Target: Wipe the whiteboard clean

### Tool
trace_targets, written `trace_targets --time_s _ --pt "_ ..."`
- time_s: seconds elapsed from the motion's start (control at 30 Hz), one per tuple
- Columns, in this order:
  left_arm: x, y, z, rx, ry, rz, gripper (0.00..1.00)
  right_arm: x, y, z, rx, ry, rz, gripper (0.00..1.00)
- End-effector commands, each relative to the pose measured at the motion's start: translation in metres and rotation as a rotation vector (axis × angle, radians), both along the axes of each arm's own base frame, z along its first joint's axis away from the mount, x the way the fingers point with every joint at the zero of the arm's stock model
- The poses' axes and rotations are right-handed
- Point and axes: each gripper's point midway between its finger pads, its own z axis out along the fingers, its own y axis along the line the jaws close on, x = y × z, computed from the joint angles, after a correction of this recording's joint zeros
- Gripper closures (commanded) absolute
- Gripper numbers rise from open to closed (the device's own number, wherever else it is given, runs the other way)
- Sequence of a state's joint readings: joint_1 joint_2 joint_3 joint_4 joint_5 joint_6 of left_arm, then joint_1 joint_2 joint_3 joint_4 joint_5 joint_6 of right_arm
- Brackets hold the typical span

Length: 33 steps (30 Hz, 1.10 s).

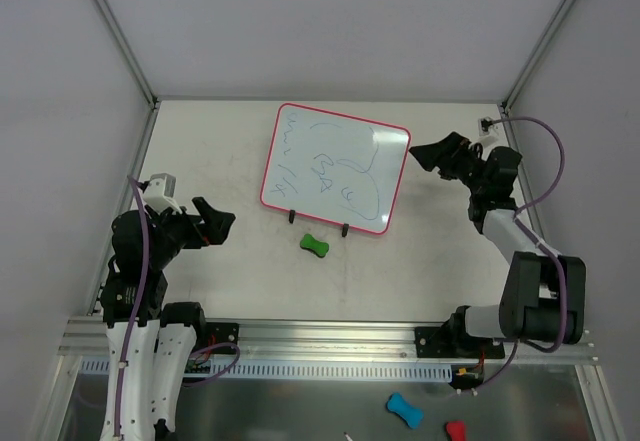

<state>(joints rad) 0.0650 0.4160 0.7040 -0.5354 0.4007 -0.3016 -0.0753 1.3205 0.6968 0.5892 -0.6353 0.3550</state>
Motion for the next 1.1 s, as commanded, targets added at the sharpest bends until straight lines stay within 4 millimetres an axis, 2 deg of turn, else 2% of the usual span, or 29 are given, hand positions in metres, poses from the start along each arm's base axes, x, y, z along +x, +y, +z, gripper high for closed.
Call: trace_targets --time_s 0.0,0.2,0.3,0.33,0.43,0.47,0.5,0.57,0.6,0.63,0.9,1.07 --pt "0.006 0.004 0.010 -0.022 -0.033 0.046 0.01 0.014 0.005 0.021 0.022 -0.128 0.070 0.06" --pt "0.011 -0.003 0.012 -0.071 0.015 0.021 0.01 0.034 0.007 0.004 0.082 -0.137 0.102 0.12" --pt "0.018 -0.003 0.011 -0.104 0.060 0.041 0.01 0.041 0.008 0.002 0.097 -0.145 0.113 0.13" --pt "0.020 -0.001 0.010 -0.108 0.070 0.059 0.01 0.044 0.010 -0.005 0.110 -0.130 0.123 0.13" --pt "0.027 0.001 0.005 -0.120 0.109 0.100 0.01 0.046 0.016 -0.003 0.128 -0.152 0.174 0.19" --pt "0.030 0.002 0.002 -0.125 0.129 0.115 0.01 0.049 0.017 -0.009 0.148 -0.132 0.181 0.24" --pt "0.031 0.002 0.000 -0.124 0.137 0.123 0.01 0.049 0.019 -0.006 0.152 -0.150 0.194 0.28" --pt "0.034 -0.003 -0.004 -0.102 0.156 0.135 0.01 0.050 0.021 -0.012 0.173 -0.144 0.210 0.30" --pt "0.036 -0.005 -0.003 -0.091 0.155 0.138 0.01 0.049 0.022 -0.009 0.190 -0.155 0.221 0.30" --pt "0.033 -0.017 -0.004 -0.077 0.162 0.100 0.01 0.050 0.025 -0.008 0.195 -0.156 0.231 0.30" --pt "0.041 -0.038 -0.018 -0.042 0.229 0.069 0.01 0.050 0.042 -0.021 0.202 -0.139 0.299 0.34" --pt "0.041 -0.055 -0.027 0.010 0.250 -0.025 0.01 0.045 0.054 -0.025 0.201 -0.134 0.339 0.41"
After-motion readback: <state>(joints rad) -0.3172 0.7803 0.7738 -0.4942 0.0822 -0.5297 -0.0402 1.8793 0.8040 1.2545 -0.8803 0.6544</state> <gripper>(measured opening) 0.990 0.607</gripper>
